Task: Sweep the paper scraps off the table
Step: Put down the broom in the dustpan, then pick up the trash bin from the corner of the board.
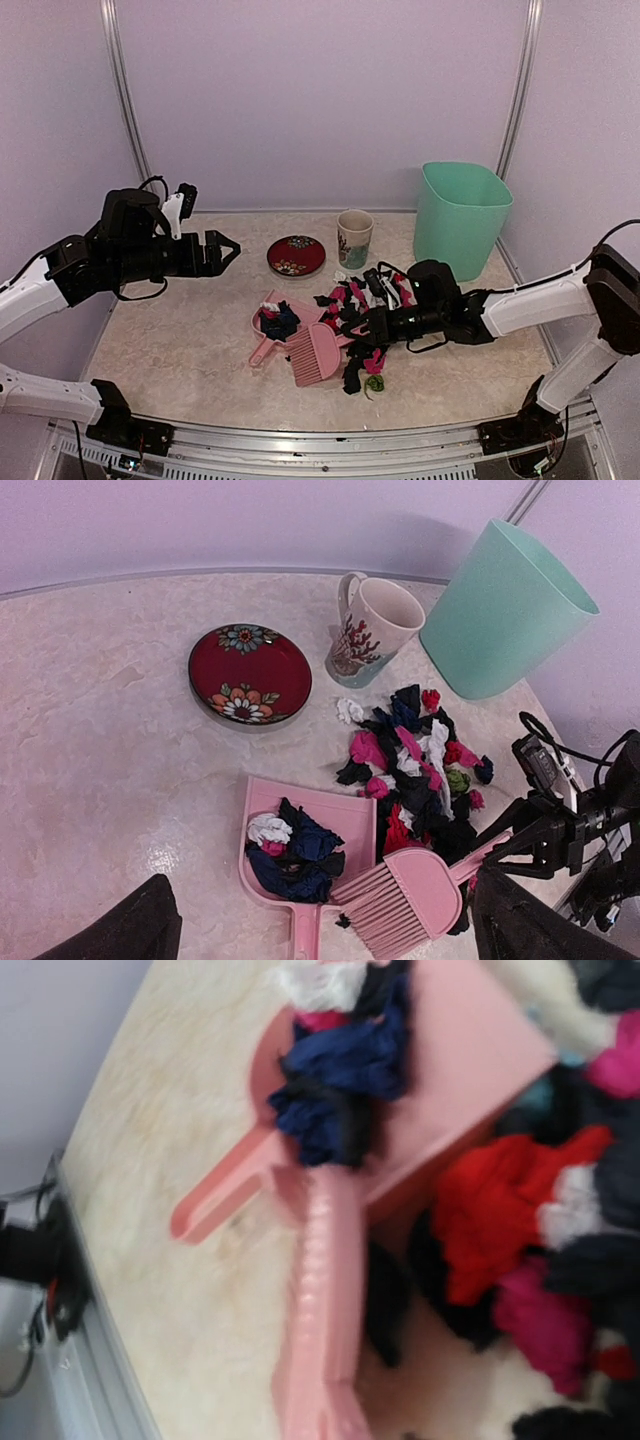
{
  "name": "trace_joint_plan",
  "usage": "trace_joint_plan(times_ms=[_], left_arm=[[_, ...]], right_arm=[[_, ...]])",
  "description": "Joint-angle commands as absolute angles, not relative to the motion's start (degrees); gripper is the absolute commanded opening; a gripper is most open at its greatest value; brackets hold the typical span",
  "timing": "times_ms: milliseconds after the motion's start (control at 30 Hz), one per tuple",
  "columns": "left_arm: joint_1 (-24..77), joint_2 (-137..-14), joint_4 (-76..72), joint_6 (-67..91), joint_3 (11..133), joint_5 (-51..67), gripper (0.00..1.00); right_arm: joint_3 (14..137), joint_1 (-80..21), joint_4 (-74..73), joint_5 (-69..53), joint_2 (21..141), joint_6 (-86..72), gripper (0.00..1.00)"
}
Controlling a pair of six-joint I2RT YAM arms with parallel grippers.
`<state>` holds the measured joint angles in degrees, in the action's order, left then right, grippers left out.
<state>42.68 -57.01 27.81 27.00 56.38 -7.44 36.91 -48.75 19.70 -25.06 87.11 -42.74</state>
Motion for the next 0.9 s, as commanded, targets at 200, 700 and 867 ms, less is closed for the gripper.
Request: trace_joint_plan(times_ms=[200, 700, 867], left_arm=[[42.4, -58.5, 26.1, 26.7, 56.9, -7.8, 0.99], [42.3, -61.5, 25.6, 25.2, 58.3, -9.7, 0.99], [42.3, -61.5, 26.1, 24.9, 58.3, -9.6, 0.99]], right_arm=[[38.2, -47.7, 4.6, -7.0, 74.0, -36.4, 0.5], [59.1, -36.4, -26.4, 29.4, 62.2, -19.7, 0.56], [67.8, -30.8, -27.5, 37.5, 65.7, -13.9, 0.56]])
